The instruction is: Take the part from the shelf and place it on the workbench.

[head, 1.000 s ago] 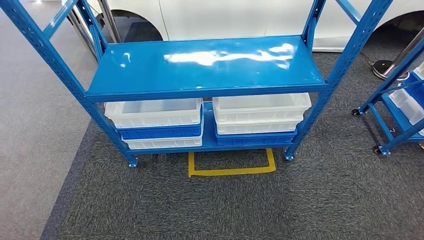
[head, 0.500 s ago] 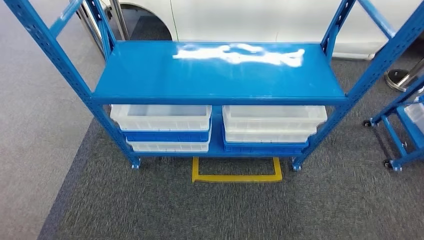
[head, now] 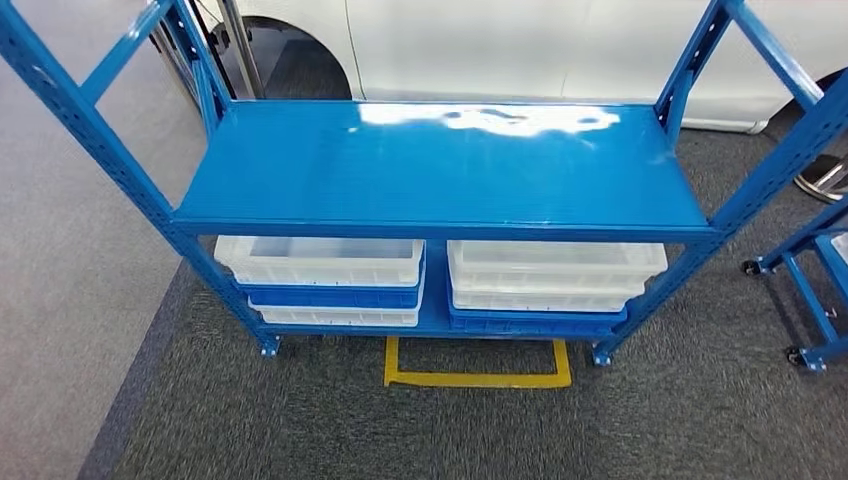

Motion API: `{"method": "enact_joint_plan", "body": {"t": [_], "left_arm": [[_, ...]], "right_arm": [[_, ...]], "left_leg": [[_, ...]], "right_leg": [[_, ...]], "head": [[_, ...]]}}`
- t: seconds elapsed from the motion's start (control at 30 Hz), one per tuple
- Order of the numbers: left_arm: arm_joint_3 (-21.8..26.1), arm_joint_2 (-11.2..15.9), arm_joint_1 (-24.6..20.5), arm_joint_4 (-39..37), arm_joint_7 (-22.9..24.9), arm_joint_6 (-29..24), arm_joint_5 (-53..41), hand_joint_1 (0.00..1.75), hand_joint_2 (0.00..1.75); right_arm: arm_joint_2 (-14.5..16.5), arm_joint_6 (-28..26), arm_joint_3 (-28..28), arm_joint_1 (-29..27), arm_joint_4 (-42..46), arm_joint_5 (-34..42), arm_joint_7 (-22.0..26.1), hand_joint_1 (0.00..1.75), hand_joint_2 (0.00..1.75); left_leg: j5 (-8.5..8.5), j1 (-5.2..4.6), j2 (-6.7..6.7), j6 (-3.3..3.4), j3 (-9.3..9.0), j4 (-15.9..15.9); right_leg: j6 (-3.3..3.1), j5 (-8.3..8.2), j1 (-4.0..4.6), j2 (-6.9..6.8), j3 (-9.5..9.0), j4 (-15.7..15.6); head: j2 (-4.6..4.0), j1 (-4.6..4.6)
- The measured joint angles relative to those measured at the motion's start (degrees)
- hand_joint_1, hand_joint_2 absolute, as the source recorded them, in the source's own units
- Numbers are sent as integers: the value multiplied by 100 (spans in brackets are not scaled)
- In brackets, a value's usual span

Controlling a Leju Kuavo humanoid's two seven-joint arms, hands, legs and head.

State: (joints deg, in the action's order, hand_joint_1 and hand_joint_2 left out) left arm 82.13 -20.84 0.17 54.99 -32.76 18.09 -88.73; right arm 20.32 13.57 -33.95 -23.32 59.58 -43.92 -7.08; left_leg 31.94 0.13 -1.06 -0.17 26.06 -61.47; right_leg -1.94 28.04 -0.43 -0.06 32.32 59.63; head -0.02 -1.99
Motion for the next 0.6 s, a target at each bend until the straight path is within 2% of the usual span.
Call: {"method": "enact_joint_plan", "body": {"t": [0.07, 0.1, 0.13, 0.17, 0.2, 0.23, 0.27, 0.33, 0.37, 0.43, 0.5, 0.53, 0.6], "left_arm": [[1, 1, -15, -11, -2, -9, -9, 0, 0], [1, 1, -18, -16, -2, -13, -14, 0, 0], [1, 1, -13, -19, -1, -22, -19, 0, 0], [1, 2, -7, -19, -1, -38, -28, 0, 0], [1, 2, -3, -19, 1, -56, -42, 0, 0], [1, 3, 1, -19, 3, -74, -53, 0, 0], [2, 4, 6, -20, 4, -87, -65, 0, 0], [3, 5, 15, -25, 14, -100, -87, 0, 0], [4, 5, 21, -27, 19, -102, -98, 0, 0], [3, 5, 31, -30, 24, -103, -114, 0, 0], [2, 4, 29, -30, 24, -102, -118, 0, 0], [1, 4, 21, -30, 24, -102, -117, 0, 0], [2, 7, 5, -31, 24, -102, -117, 0, 0]], "right_arm": [[1, -6, -1, 5, 1, -3, 3, 0, 0], [1, -8, -1, 8, 0, -3, 4, 0, 0], [1, -9, -1, 9, -1, -3, 4, 0, 0], [2, -10, -1, 9, -2, 0, 4, 0, 0], [3, -10, 1, 8, -3, 5, 4, 0, 0], [4, -13, 5, 8, -4, 13, 4, 0, 0], [5, -16, 9, 7, -5, 23, 3, 0, 0], [5, -52, 17, 10, -8, 58, -12, 0, 0], [5, -86, 25, 13, -9, 93, -33, 0, 0], [5, -165, 55, 22, -11, 202, -86, 0, 0], [4, -216, 86, 32, -11, 304, -125, 0, 0], [4, -229, 101, 36, -10, 332, -134, 0, 0], [3, -236, 123, 35, -14, 374, -153, 0, 0]], "left_leg": [[175, 24, 31, -57, 363, -591], [344, 37, 42, -88, 595, -898], [499, 52, 51, -115, 796, -1113], [570, 66, 58, -140, 930, -1176], [513, 80, 65, -164, 995, -1078], [294, 92, 72, -177, 981, -809], [-26, 102, 80, -180, 935, -466], [-486, 87, 112, -128, 883, 24], [-585, 70, 121, -83, 886, 102], [-610, 45, 112, 8, 880, 105], [-630, 61, 99, 87, 831, 178], [-632, 74, 99, 126, 801, 220], [-612, 70, 108, 189, 763, 254]], "right_leg": [[-47, 45, -10, -18, -132, -74], [-58, 80, -10, -24, -183, -86], [-60, 121, -12, -24, -236, -89], [-54, 172, -17, -22, -298, -89], [-43, 225, -25, -19, -371, -89], [-26, 283, -34, -17, -449, -89], [-5, 340, -40, -16, -515, -90], [62, 443, -36, -12, -602, -71], [102, 482, -32, -10, -617, -68], [180, 530, -26, -14, -644, -96], [234, 627, -37, -18, -648, -13], [256, 744, -41, -15, -559, 187], [287, 1051, -46, -6, -171, 878]], "head": [[0, -2], [0, -2], [0, -2], [0, -2], [-1, -2], [0, -2], [0, -2], [0, -1], [-1, -1], [-1, -2], [-1, -1], [-1, -1], [-1, 0]]}}
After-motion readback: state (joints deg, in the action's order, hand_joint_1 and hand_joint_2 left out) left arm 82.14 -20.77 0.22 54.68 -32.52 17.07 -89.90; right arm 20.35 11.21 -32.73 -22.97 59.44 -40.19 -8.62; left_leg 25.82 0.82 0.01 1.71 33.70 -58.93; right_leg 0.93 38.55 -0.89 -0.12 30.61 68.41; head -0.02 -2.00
